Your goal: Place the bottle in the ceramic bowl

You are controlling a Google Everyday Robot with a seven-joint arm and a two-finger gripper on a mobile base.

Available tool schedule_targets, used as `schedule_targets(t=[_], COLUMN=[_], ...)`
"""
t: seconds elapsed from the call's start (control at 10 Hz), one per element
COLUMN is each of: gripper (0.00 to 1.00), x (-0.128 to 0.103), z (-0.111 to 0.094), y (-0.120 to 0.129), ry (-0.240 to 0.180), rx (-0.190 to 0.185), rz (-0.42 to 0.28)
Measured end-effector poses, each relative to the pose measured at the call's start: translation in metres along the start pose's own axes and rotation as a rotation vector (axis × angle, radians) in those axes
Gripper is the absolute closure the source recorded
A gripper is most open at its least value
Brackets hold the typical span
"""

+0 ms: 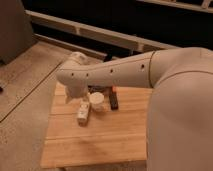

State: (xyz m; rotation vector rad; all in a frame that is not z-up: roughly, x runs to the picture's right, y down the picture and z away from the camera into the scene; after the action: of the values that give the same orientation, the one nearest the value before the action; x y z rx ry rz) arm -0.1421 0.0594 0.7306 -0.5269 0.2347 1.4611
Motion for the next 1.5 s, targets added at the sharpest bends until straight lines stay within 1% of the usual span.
schedule_targets(t=[0.1, 0.3, 0.4, 0.5, 0.7, 0.8, 1.0, 1.2, 1.4, 1.5], gripper=[0.35, 0.35, 0.35, 0.35, 0.35, 0.35, 0.35, 0.35, 0.35, 0.35], x=[-0.001, -0.004, -0.006, -0.011, -0.010, -0.008, -0.004, -0.001, 0.001, 0.004], z=[0.011, 0.025, 0.028, 0.036, 0.049, 0.058, 0.072, 0.079, 0.083, 0.088], y=[0.000, 0.000, 0.001, 0.005, 0.010, 0.009, -0.004, -0.007, -0.014, -0.017], ry=[0.016, 0.046, 0.055, 0.077, 0.114, 0.140, 0.184, 0.203, 0.210, 0.213], rx=[-0.029, -0.054, -0.058, -0.064, -0.061, -0.048, 0.010, 0.052, 0.076, 0.097], rz=[0.008, -0.006, -0.015, -0.037, -0.053, -0.057, -0.063, -0.065, -0.044, -0.032])
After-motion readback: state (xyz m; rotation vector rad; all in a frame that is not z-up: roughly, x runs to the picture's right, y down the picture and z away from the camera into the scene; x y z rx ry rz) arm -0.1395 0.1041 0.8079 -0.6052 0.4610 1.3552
